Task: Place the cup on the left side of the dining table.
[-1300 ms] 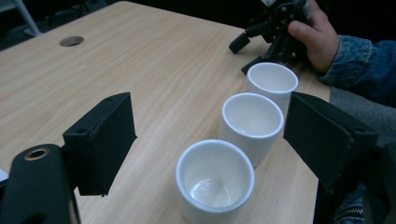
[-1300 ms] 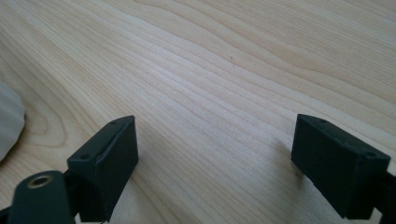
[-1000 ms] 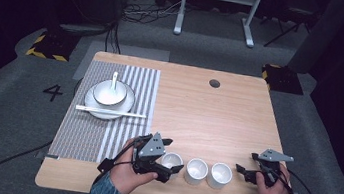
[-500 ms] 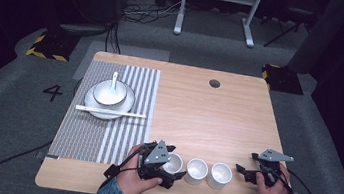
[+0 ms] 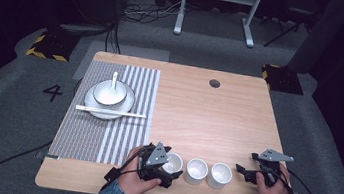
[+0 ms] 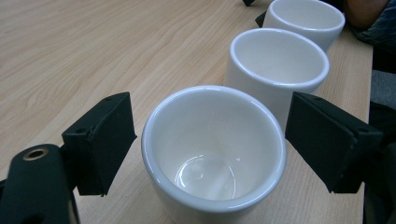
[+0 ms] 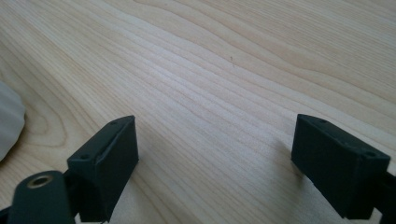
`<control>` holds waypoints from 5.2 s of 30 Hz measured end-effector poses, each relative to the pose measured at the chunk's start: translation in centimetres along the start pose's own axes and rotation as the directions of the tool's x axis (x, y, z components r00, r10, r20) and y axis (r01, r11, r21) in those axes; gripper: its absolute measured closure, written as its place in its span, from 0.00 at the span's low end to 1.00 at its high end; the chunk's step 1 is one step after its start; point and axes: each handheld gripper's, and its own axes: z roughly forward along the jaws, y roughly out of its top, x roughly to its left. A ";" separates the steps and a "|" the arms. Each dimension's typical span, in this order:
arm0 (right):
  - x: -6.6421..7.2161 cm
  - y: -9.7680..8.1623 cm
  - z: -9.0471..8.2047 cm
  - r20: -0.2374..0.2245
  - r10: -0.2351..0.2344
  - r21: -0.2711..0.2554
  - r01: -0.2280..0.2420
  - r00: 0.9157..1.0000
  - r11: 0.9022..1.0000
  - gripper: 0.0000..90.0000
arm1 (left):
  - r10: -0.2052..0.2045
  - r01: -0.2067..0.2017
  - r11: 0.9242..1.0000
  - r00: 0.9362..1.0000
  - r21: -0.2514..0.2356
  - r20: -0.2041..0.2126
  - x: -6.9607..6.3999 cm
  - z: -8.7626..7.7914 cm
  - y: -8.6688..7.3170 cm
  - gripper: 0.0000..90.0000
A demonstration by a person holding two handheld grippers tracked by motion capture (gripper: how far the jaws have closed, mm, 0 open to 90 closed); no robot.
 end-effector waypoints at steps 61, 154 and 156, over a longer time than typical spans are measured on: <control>0.0 0.0 0.0 0.000 -0.001 0.000 0.001 1.000 1.000 0.16 | -0.043 0.047 0.995 0.998 0.089 -0.045 1.1 -2.1 1.1 0.29; 0.0 0.0 0.0 0.003 -0.002 0.001 0.002 1.000 1.000 0.16 | -0.221 0.267 0.962 0.878 0.052 -0.424 13.0 -6.5 -4.1 0.29; 0.0 0.0 0.0 0.003 -0.002 0.001 0.002 1.000 1.000 0.16 | -0.219 0.265 0.963 0.878 0.052 -0.425 13.0 -6.5 -4.1 0.29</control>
